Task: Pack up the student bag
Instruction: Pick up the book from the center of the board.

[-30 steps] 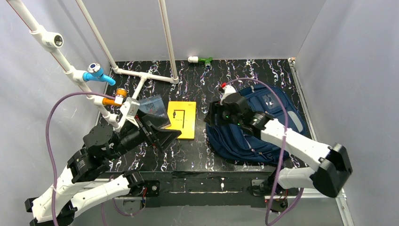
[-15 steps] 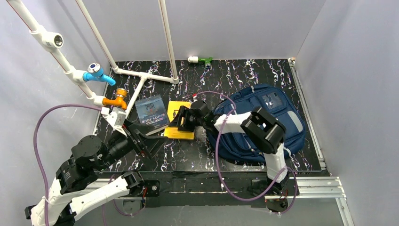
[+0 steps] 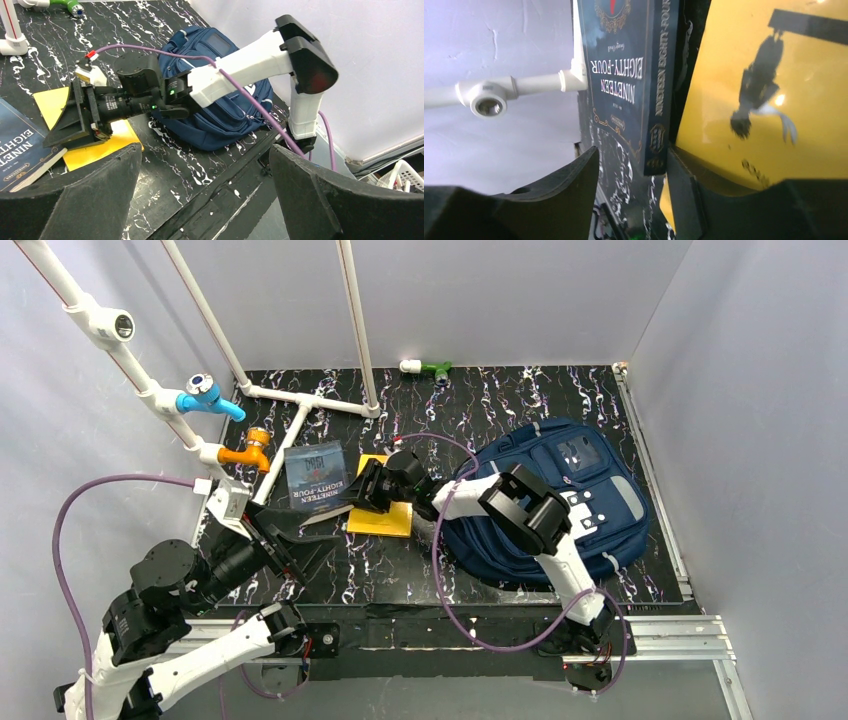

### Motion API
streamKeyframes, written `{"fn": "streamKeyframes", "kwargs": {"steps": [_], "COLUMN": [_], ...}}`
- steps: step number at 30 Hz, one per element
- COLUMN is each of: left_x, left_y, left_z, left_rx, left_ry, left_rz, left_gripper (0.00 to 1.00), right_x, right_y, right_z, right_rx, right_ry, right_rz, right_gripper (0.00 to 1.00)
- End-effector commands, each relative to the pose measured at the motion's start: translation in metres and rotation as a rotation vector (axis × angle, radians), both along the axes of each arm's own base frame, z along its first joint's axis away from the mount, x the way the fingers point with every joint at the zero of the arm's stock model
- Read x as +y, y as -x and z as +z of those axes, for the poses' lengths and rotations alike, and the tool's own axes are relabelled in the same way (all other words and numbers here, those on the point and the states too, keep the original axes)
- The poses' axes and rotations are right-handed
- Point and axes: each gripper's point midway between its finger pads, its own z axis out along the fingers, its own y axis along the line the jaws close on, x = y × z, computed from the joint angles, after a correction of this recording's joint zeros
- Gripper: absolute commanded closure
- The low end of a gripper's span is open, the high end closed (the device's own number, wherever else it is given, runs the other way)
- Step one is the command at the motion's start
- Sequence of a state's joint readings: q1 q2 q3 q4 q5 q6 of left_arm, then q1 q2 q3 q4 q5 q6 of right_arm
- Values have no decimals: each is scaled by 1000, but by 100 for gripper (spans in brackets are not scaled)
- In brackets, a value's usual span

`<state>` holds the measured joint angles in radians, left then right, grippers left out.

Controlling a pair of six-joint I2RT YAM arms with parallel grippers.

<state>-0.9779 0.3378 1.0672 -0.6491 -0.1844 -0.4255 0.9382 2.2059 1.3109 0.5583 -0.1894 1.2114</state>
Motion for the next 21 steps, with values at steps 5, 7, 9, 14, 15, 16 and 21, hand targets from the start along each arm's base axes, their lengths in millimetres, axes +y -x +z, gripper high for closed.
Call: {"fn": "streamKeyframes", "kwargs": {"steps": [5,7,9,14,15,16,21], "left_x": [7,6,5,2,2,1,0], "left_y": [1,2,2,1,0,0,-7], "left_z": [7,8,8,7,6,6,0], "left_rx": [-13,-8,-5,10,15,18,65], "left_ry": [16,21,24,27,27,27,30], "left_rz": [15,12,10,10,12,15,55], "left_gripper": [2,2,2,2,2,2,2], "right_x": [41,46,50,64,65,65,49], "right_y": [-9,-13,-16,-21,-21,-20,-15], "right_z": [0,3,3,16,20,26,73], "right_rx": [-5,-12,-20,-45,-47,-52,-41], "right_ry": [-95,-120,-135,-191,-202,-217,-324], "right_rz": [24,21,19,37,40,46,82], "right_gripper": [47,53,59,75,78,81,99]}}
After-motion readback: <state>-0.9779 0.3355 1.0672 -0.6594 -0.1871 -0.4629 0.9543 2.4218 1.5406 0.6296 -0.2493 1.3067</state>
